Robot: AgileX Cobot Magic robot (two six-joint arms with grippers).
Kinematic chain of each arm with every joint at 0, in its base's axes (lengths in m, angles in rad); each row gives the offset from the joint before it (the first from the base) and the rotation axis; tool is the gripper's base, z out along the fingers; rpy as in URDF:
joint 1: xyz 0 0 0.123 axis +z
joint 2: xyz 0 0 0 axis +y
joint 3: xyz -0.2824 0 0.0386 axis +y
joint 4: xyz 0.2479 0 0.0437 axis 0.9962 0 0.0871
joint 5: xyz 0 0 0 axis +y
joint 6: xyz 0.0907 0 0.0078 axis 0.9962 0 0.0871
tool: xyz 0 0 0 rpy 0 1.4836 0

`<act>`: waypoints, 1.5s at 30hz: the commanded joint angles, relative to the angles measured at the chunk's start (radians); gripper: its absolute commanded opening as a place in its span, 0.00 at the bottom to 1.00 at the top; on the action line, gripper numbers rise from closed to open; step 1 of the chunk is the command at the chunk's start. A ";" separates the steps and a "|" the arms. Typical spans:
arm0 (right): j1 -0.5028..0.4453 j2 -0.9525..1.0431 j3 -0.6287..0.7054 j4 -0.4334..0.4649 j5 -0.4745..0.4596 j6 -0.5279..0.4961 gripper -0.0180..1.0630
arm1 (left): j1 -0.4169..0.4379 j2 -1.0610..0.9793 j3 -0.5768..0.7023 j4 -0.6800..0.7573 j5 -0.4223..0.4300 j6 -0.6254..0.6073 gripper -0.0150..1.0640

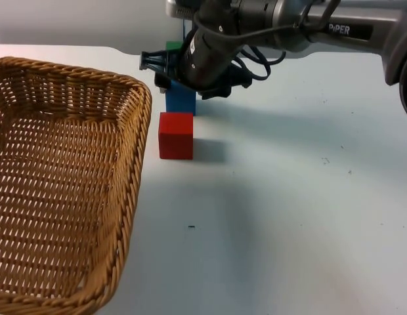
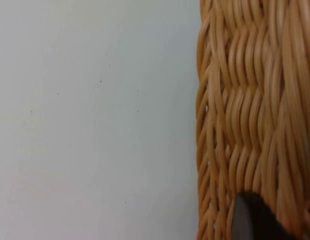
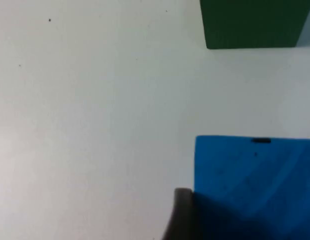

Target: Pick up the basket with the left hand and place the blue cube into the basket with the right hand.

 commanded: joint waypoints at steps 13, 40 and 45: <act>-0.003 -0.029 -0.010 -0.029 0.049 -0.005 0.01 | 0.005 -0.004 -0.008 -0.031 0.022 0.003 0.01; 0.079 -0.513 -0.007 0.041 0.303 -0.621 0.01 | 0.005 -0.004 -0.008 -0.047 0.005 0.003 0.01; 0.138 -0.548 -0.007 0.095 0.398 -0.749 0.01 | 0.005 -0.004 -0.008 -0.047 0.005 0.003 0.01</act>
